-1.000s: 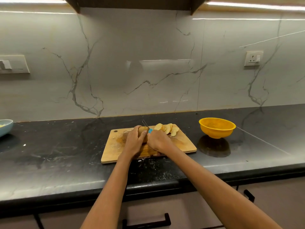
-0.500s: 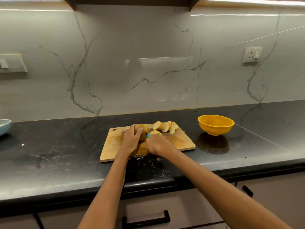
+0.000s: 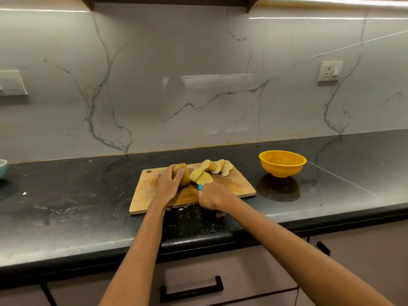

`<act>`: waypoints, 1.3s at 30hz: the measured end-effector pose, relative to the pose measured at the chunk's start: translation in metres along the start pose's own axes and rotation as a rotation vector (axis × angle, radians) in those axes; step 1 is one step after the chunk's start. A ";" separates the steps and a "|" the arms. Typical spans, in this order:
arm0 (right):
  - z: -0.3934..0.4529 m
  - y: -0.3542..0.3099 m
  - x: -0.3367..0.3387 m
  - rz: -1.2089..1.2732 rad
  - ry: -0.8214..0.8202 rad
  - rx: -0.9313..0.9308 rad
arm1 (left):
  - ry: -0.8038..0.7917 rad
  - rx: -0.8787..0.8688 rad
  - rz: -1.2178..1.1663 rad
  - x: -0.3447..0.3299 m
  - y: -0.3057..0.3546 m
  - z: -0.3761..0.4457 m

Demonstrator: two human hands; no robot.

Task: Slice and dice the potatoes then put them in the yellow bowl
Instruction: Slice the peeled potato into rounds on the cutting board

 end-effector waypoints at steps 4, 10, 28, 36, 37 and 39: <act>-0.003 0.001 0.008 0.036 0.193 0.096 | 0.006 -0.001 0.011 0.000 0.002 -0.004; -0.008 -0.015 0.038 0.203 0.384 0.231 | -0.012 0.002 0.014 -0.003 0.004 -0.005; 0.012 -0.037 0.024 0.105 0.228 0.133 | 0.097 -0.081 -0.048 0.011 0.007 -0.005; 0.017 -0.032 0.016 0.042 0.217 0.125 | 0.084 -0.094 -0.047 0.014 0.004 -0.003; 0.013 -0.029 0.015 0.054 0.216 0.117 | 0.081 -0.094 -0.044 0.014 0.005 -0.003; 0.008 -0.030 0.018 0.035 0.227 0.117 | 0.079 -0.097 -0.057 0.014 0.006 -0.004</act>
Point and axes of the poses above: each hand's wrist, its own z-axis towards the middle knuckle, its own x-axis out of the back of the hand, y = z × x, the point moved 10 cm from there along z, towards the middle knuckle, and after that the axes turned 2 degrees about z, right-handed, at the moved point
